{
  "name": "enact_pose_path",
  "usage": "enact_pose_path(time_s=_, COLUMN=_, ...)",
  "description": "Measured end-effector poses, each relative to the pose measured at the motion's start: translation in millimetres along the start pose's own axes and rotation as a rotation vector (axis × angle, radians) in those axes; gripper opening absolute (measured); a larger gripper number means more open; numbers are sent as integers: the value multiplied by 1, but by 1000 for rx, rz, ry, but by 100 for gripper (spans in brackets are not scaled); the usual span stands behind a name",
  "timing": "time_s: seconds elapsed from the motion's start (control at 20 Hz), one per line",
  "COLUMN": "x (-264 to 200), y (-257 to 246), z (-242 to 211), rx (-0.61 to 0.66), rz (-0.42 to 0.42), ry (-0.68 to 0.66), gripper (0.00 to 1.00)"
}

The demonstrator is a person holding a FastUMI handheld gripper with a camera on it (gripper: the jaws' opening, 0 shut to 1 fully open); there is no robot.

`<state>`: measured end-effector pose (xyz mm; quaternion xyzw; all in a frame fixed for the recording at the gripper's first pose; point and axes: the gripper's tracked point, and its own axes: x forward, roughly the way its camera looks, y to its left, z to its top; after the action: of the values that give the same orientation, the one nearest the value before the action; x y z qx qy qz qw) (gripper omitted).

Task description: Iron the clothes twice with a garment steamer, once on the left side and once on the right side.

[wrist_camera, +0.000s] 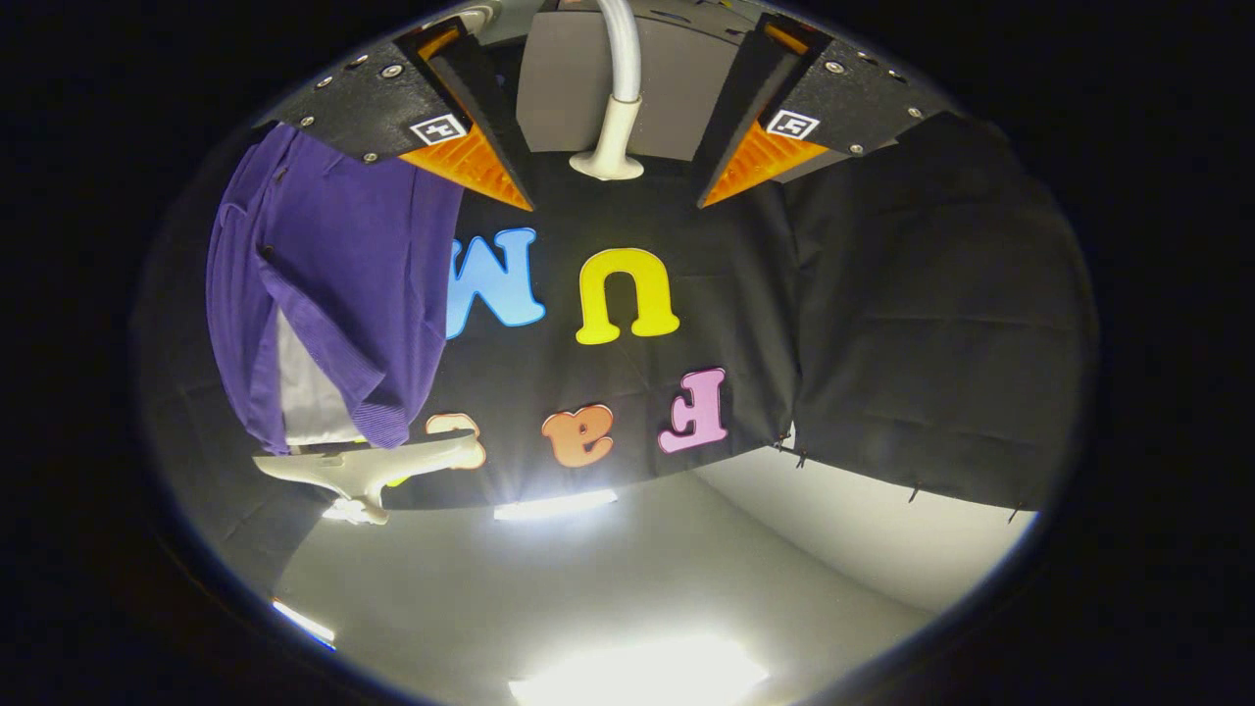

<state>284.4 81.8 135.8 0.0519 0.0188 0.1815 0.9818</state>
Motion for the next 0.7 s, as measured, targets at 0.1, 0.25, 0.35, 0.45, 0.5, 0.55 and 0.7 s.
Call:
enact_pose_path(time_s=0.1, x=22, y=1, z=-3, rx=15, rz=25, ry=30, gripper=94)
enact_pose_path(time_s=0.25, x=56, y=-5, z=-6, rx=49, rz=25, ry=69, gripper=95)
enact_pose_path(time_s=0.35, x=78, y=-11, z=-12, rx=65, rz=30, ry=98, gripper=94)
enact_pose_path(time_s=0.45, x=106, y=-12, z=-29, rx=111, rz=43, ry=165, gripper=95)
enact_pose_path(time_s=0.5, x=118, y=-14, z=-39, rx=140, rz=45, ry=209, gripper=95)
enact_pose_path(time_s=0.55, x=126, y=-16, z=-47, rx=171, rz=45, ry=241, gripper=95)
enact_pose_path(time_s=0.7, x=150, y=-20, z=-69, rx=238, rz=37, ry=317, gripper=95)
